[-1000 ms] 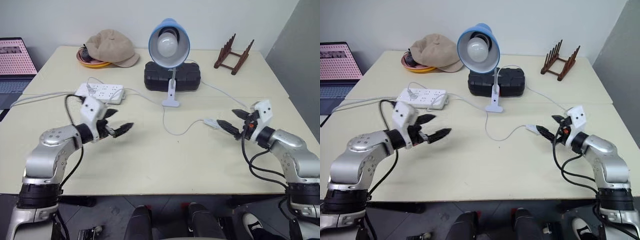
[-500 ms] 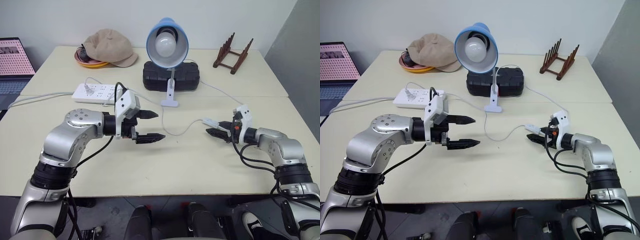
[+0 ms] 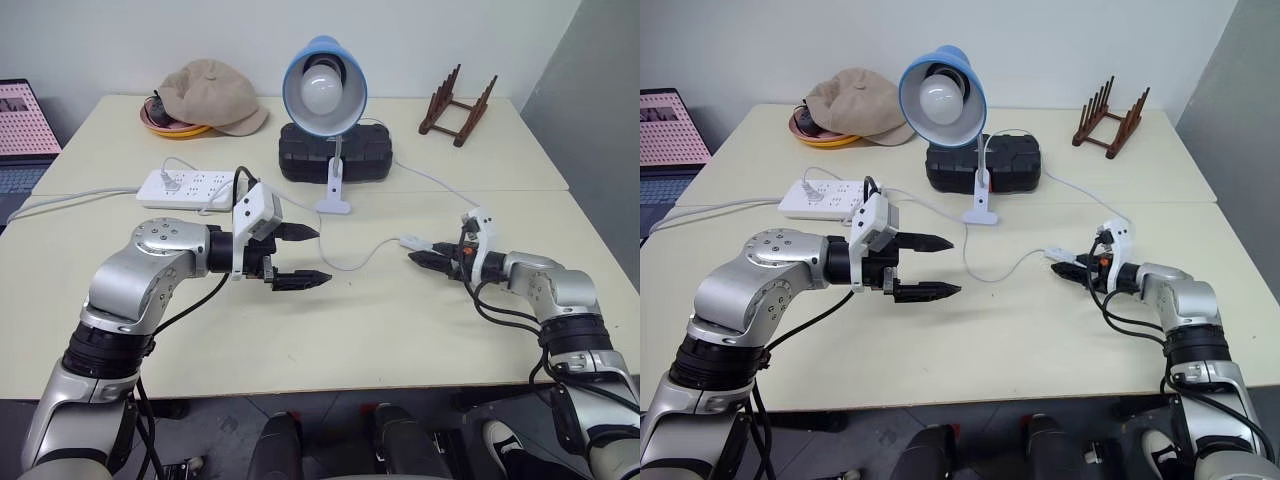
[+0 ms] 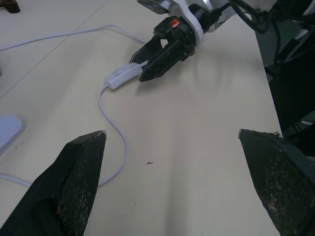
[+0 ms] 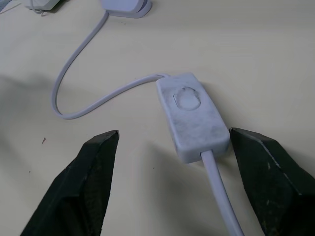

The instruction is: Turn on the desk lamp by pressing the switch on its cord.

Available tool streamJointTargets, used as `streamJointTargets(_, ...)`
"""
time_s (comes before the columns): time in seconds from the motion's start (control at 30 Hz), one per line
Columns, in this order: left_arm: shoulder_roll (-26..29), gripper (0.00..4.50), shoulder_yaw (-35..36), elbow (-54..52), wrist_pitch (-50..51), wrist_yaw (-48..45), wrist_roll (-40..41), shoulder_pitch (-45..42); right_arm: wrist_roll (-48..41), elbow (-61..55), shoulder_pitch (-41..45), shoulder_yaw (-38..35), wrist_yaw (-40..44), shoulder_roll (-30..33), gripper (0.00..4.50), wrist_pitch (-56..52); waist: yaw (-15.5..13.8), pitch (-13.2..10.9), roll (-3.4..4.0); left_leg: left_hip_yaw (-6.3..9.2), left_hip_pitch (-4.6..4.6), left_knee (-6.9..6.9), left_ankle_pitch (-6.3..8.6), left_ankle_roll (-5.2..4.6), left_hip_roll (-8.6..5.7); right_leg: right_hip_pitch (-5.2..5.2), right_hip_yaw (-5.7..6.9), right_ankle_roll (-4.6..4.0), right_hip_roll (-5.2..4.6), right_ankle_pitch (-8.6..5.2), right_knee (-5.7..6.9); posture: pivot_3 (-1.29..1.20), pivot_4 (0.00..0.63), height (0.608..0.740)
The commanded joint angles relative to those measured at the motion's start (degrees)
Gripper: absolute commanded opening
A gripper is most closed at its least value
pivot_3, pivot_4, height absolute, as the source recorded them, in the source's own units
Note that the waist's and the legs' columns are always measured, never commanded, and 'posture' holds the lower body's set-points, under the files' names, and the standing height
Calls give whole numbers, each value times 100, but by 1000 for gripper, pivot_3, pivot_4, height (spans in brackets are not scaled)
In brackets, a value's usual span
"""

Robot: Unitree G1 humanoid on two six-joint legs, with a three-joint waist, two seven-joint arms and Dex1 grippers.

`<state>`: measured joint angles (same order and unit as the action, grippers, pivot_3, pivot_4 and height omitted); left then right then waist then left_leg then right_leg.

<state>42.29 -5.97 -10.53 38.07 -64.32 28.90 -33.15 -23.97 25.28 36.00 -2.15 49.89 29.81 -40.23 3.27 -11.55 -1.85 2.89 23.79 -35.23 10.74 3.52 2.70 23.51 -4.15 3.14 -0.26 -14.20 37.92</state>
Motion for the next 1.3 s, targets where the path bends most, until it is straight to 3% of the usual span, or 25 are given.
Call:
streamJointTargets(0.03, -32, 4500, 100, -256, 38, 46, 111, -11, -53, 70, 161, -163, 44, -42, 2784, 63, 0, 0, 0, 0, 0, 0, 0, 0, 0, 0, 0, 0, 0, 0, 0, 0, 150, 740)
streamJointTargets(0.2, -24, 4500, 150, -382, 159, 84, 198, 147, -89, -12, 132, -218, 50, -59, 1495, 30, 0, 0, 0, 0, 0, 0, 0, 0, 0, 0, 0, 0, 0, 0, 0, 0, 150, 740)
streamJointTargets(0.3, -84, 4500, 256, -530, 442, 192, 426, 304, -123, -179, 70, -295, 3, -69, 1090, 72, -1, 0, 1, 1, 0, 0, 0, 0, 0, 0, 0, 0, 0, 0, 0, 0, 150, 740)
streamJointTargets(0.47, -931, 4500, 1124, -848, 2178, 1331, 2240, 657, -220, -1437, -317, -519, -384, -219, 1073, 291, -2, -1, 2, 3, 2, -1, 0, 0, -1, 0, 0, 1, -2, 0, 2, 0, 150, 740)
streamJointTargets(0.67, -2216, 4500, 1860, -621, 3045, 3220, 3596, 773, 33, -3041, -993, -301, -671, -332, 1073, 987, -16, -1, 3, 12, 2, -6, 0, 0, -1, -1, 5, 8, -3, -4, 12, 0, 150, 740)
streamJointTargets(0.83, -2966, 4500, 2048, -61, 3017, 4152, 3957, 596, 179, -4022, -1469, -100, -841, -431, 1073, 1438, -30, 3, 10, 16, 1, -47, 0, 0, -2, -19, 6, 11, -1, -1, 15, 0, 150, 740)
streamJointTargets(1.3, -3271, 4500, 1791, 412, 2758, 4163, 3829, 365, 632, -4760, -1936, 414, -927, -439, 1073, 2312, -26, 3, 10, 13, 5, -69, 1, 1, -5, -24, 0, 2, 0, 4, 7, 0, 150, 740)
